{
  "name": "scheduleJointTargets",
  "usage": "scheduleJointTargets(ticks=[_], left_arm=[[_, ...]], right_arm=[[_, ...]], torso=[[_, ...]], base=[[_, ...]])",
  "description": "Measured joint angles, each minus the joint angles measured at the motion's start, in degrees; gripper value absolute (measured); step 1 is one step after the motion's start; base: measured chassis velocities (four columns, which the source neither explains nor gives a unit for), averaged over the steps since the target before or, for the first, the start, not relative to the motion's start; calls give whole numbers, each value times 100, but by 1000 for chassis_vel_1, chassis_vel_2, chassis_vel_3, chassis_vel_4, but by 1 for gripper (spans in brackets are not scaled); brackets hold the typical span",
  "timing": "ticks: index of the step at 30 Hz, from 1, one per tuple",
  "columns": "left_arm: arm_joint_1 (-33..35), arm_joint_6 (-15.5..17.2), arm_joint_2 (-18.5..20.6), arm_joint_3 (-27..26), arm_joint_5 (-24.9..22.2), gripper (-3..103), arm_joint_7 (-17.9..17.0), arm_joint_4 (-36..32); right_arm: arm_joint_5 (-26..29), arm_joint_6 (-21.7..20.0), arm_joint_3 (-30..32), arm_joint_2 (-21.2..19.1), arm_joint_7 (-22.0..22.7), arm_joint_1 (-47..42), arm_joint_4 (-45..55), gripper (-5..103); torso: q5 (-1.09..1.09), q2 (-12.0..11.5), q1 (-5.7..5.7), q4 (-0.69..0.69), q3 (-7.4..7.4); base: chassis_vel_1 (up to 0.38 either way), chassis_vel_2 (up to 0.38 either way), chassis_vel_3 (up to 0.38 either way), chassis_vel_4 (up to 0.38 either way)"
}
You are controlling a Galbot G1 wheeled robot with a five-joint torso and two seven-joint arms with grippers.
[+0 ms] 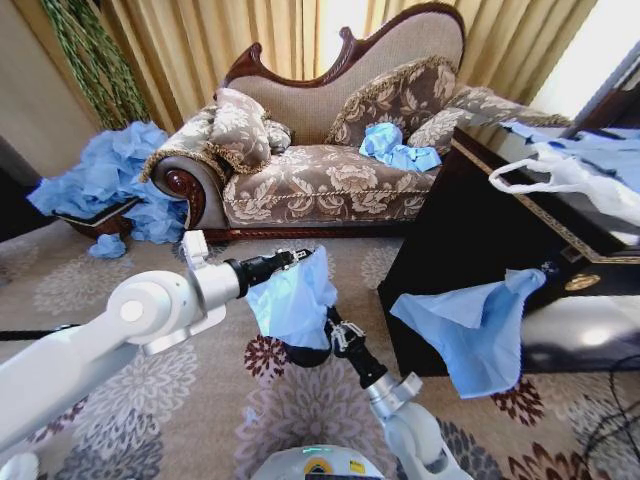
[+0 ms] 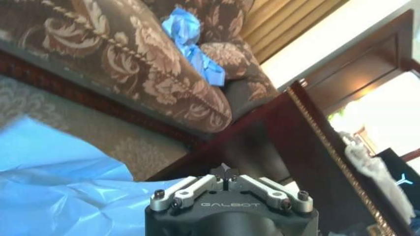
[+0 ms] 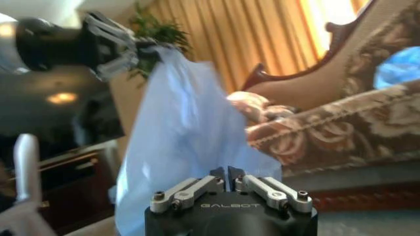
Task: Place a garbage bag over the trash bin.
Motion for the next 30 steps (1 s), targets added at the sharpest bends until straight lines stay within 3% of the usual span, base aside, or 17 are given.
scheduleJointTargets(ticks=[4, 7, 9, 11, 12, 15, 18, 19, 21, 27, 30], left_arm=[[-234, -8, 101, 17, -162, 0, 55, 77], [-443, -36, 227, 19, -334, 0, 112, 173], [-510, -45, 252, 37, -377, 0, 125, 201], [-671, -57, 278, 178, -426, 0, 141, 213], [-671, -57, 278, 178, -426, 0, 141, 213], [-840, -60, 237, 424, -433, 0, 146, 161], [-979, -67, 198, 590, -423, 0, 147, 148], [-1076, -69, 174, 678, -421, 0, 147, 147], [-1105, -70, 169, 699, -421, 0, 149, 147], [-1209, -55, 133, 880, -356, 0, 172, 95], [-1194, -20, 133, 928, -315, 0, 237, 57]], right_arm=[[-105, -137, -56, 143, 403, 71, -23, 14], [-223, -254, -138, 240, 854, 101, 10, 30], [-251, -268, -135, 260, 979, 85, 29, 30], [-310, -283, -75, 271, 1292, 9, 91, 41], [-310, -283, -75, 271, 1292, 9, 91, 41], [-368, -245, 18, 285, 1595, -65, 171, 58], [-363, -206, 106, 288, 1659, -96, 214, 64], [-350, -204, 125, 251, 1661, -83, 221, 75], [-346, -204, 123, 237, 1657, -58, 221, 75], [-337, -319, -72, 176, 1559, 182, 275, 98], [-339, -393, -139, 158, 1552, 224, 327, 99]], torso=[[1, 0, 0, 1, 0], [1, 0, 0, 2, 0], [1, 0, 0, 3, 0], [0, 0, 0, 1, 0], [0, 0, 0, 1, 0], [0, 0, 0, 1, 0], [0, 0, 0, 0, 0], [0, 0, 0, 0, 0], [0, 0, 0, -1, 0], [1, 0, 0, 2, 0], [1, 0, 0, 1, 0]], base=[[0, 0, 0, 0], [0, 0, 0, 0], [0, 0, 0, 0], [0, 0, 0, 0], [0, 0, 0, 0], [0, 0, 0, 0], [0, 0, 0, 0], [0, 0, 0, 0], [0, 0, 0, 0], [0, 0, 0, 0], [0, 0, 0, 0]])
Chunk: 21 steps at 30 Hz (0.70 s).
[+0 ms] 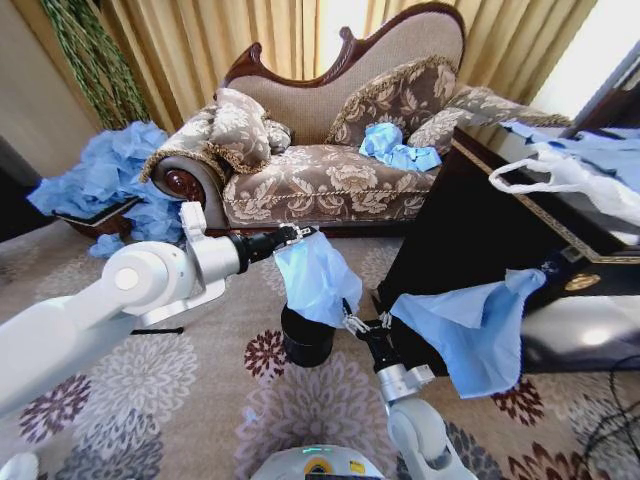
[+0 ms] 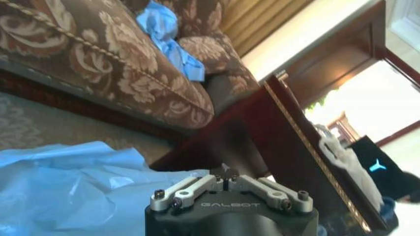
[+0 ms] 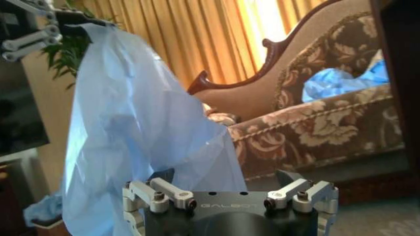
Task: Place a garbage bag over the trash bin.
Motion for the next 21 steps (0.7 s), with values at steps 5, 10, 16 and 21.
scheduleJointTargets(ticks=[5, 10, 16, 21], left_arm=[[79, 162, -36, 222, 176, 0, 227, -82], [214, 180, -120, 382, 364, 0, 331, -151], [314, 173, -263, 460, 498, 0, 377, -148], [480, 167, -204, 373, 519, 0, 444, -183]], right_arm=[[59, -238, 30, -109, -176, 116, 29, 100], [106, -232, 144, -162, -346, 93, 26, 101], [51, -82, 263, -133, -434, -126, -12, 83], [52, -26, 254, -88, -332, -108, -77, 61]], torso=[[-1, 0, 0, 0, 0], [-1, 0, 0, 1, 0], [0, 0, 0, -1, 0], [0, 0, 0, 0, 0]], base=[[0, 0, 0, 0], [0, 0, 0, 0], [0, 0, 0, 0], [0, 0, 0, 0]])
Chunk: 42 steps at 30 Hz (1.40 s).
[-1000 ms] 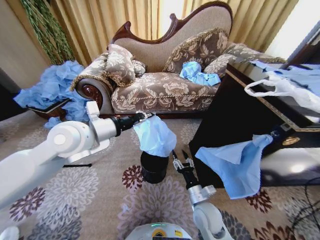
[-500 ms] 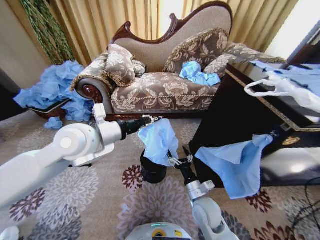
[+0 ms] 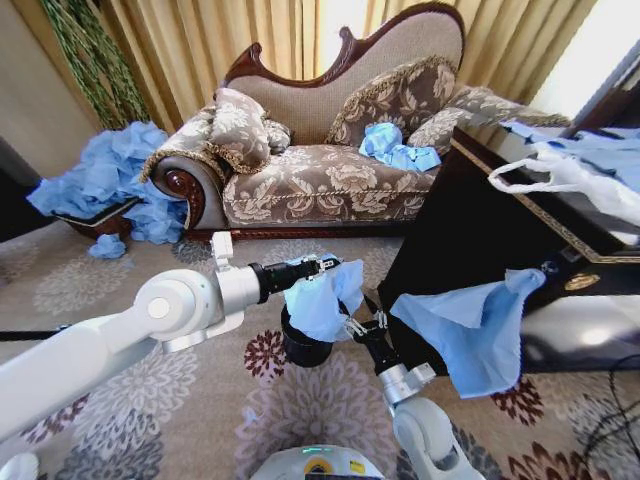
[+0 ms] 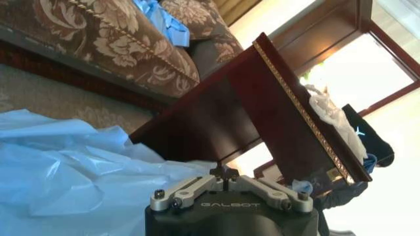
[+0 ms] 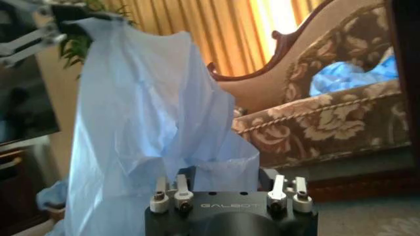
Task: Place a garbage bag over the trash bin.
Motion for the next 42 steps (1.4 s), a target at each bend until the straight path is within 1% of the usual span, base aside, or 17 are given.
scheduleJointTargets(ticks=[2, 3, 4, 5, 6, 8, 10, 11, 14, 17, 22, 24, 25, 26, 32, 35, 42], left_arm=[[21, 0, 14, -2, 8, 0, 4, -12], [43, 0, 17, -2, 24, 0, 17, -25], [43, 0, 17, -2, 24, 0, 17, -25], [51, -4, -6, -2, 34, 0, 31, -27], [67, -27, -70, -15, 52, 0, 52, -21], [83, -30, -95, -18, 71, 0, 58, -11], [215, -24, -171, -63, 148, 0, 93, 9], [215, -24, -171, -63, 148, 0, 93, 9], [514, -11, -322, -264, 255, 0, 127, 13], [815, 0, -407, -467, 361, 0, 175, 38], [1523, 15, -548, -859, 730, 0, 264, 196], [2250, 40, -624, -1155, 1287, 0, 396, 349], [2250, 40, -624, -1155, 1287, 0, 396, 349], [2585, 32, -657, -1284, 1594, 0, 484, 453], [3682, -207, -945, -1562, 2403, 0, 468, 768], [3979, -249, -970, -1669, 2530, 0, 408, 853], [4868, -265, -900, -2431, 2446, 0, 234, 520]], right_arm=[[1, -2, -9, 3, 63, 16, -1, 61], [-5, -10, -4, 5, 147, 44, -4, 55], [-5, -10, -4, 5, 147, 44, -4, 55], [-43, -18, 19, 4, 183, 51, -5, 50], [-125, -30, 89, -11, 273, 35, -4, 38], [-155, -33, 115, -15, 343, 10, 11, 38], [-126, -110, 222, -9, 533, -80, 145, 28], [-126, -110, 222, -9, 533, -80, 145, 28], [-58, -140, 437, -73, 639, -190, 331, 12], [37, -140, 575, -173, 706, -264, 472, 2], [100, -146, 626, -264, 770, -357, 605, 0], [87, -113, 436, -271, 813, -413, 590, 0], [87, -113, 436, -271, 813, -413, 590, 0], [58, -75, 301, -261, 818, -408, 542, 0], [-57, -127, -131, -192, 816, -204, 383, 0], [-95, -138, -235, -192, 797, -231, 342, 0], [-295, -100, -610, -265, 688, -418, 335, 0]], torso=[[0, 0, 0, 0, 0], [0, 0, 0, 1, 0], [0, 0, 0, 1, 0], [0, 0, 0, 1, 0], [-1, 0, 0, 0, 0], [0, 0, 0, 0, 0], [0, 0, 0, -2, 0], [0, 0, 0, -2, 0], [-1, 0, 0, 0, 0], [1, 0, 0, -2, 0], [-1, 0, 0, -1, 0], [-1, 0, 0, -1, 0], [-1, 0, 0, -1, 0], [-1, 0, 0, 1, 0], [-1, 0, 0, 1, 0], [-2, 0, 0, 0, 0], [-2, 0, 0, -1, 0]], base=[[0, 0, 0, 0], [0, 0, 0, 0], [0, 0, 0, 0], [0, 0, 0, 0], [0, 0, 0, 0], [0, 0, 0, 0], [0, 0, 0, 0], [0, 0, 0, 0], [0, 0, 0, 0], [0, 0, 0, 0], [0, 0, 0, 0], [0, 0, 0, 0], [0, 0, 0, 0], [0, 0, 0, 0], [0, 0, 0, 0], [0, 0, 0, 0], [0, 0, 0, 0]])
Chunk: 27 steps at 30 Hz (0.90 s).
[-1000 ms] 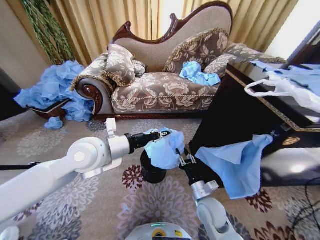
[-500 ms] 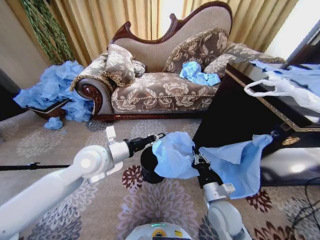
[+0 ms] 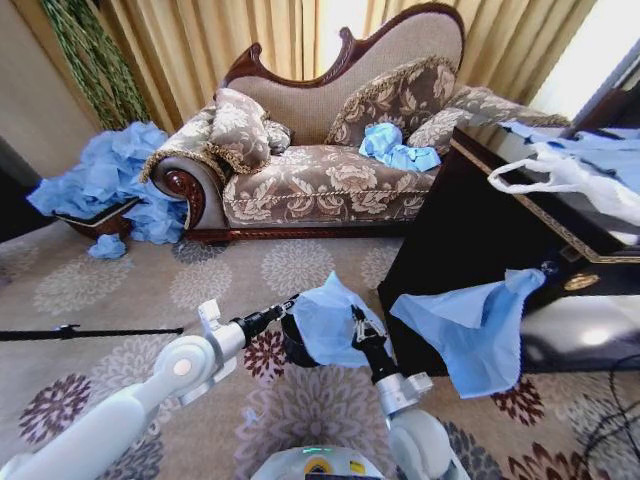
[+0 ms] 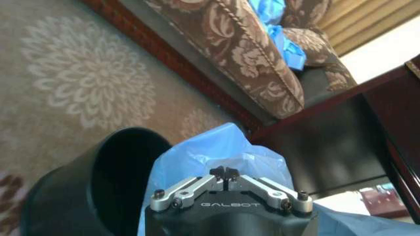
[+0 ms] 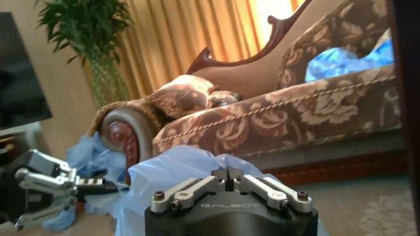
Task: Place a garbage bag over the trash bin.
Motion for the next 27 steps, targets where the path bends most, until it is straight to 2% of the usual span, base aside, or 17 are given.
scheduleJointTargets(ticks=[2, 3, 6, 10, 12, 13, 15, 17, 18, 21, 27], left_arm=[[605, -2, -17, -476, -23, 0, -56, -304], [605, -2, -17, -476, -23, 0, -56, -304], [1418, -18, -164, -1038, -226, 0, -303, -805], [1745, -27, -355, -1317, -540, 0, -544, -1065], [1763, -41, -463, -1435, -998, 0, -874, -1172], [1768, -26, -515, -1432, -1107, 0, -1076, -1188], [1776, -9, -522, -1369, -1005, 0, -1117, -1149], [1594, 18, -565, -1049, -705, 0, -1093, -840], [1594, 18, -565, -1049, -705, 0, -1093, -840], [955, 20, -764, -626, -664, 0, -1159, -354], [528, 12, -872, -278, -407, 0, -1155, 125]], right_arm=[[-36, 24, -179, -49, -6, -14, -9, 0], [-36, 24, -179, -49, -6, -14, -9, 0], [-15, 8, -401, -156, 17, 0, -13, 0], [21, -55, -494, -258, 42, 72, -6, 0], [74, -182, -506, -361, 80, 97, 71, 0], [142, -282, -504, -456, 108, 97, 148, 0], [191, -365, -501, -531, 119, 99, 192, 0], [250, -491, -507, -719, 119, 218, 161, 0], [250, -491, -507, -719, 119, 218, 161, 0], [236, -551, -614, -815, 119, 587, -160, 0], [-24, -511, -890, -808, 114, 1099, -629, 0]], torso=[[2, 0, 0, 1, 0], [2, 0, 0, 1, 0], [2, 0, 0, 1, -1], [3, 0, -1, 3, -1], [2, 0, 0, 0, 0], [2, 0, 0, -2, 0], [3, 0, 0, -1, 0], [0, 0, -1, 1, 0], [0, 0, -1, 1, 0], [2, 0, 0, -2, 1], [2, 0, 0, 0, 1]], base=[[0, 0, 0, 0], [0, 0, 0, 0], [0, 0, 0, 0], [0, 0, 0, 0], [0, 0, 0, 0], [0, 0, 0, 0], [0, 0, 0, 0], [0, 0, 0, 0], [0, 0, 0, 0], [0, 0, 0, 0], [0, 0, 0, 0]])
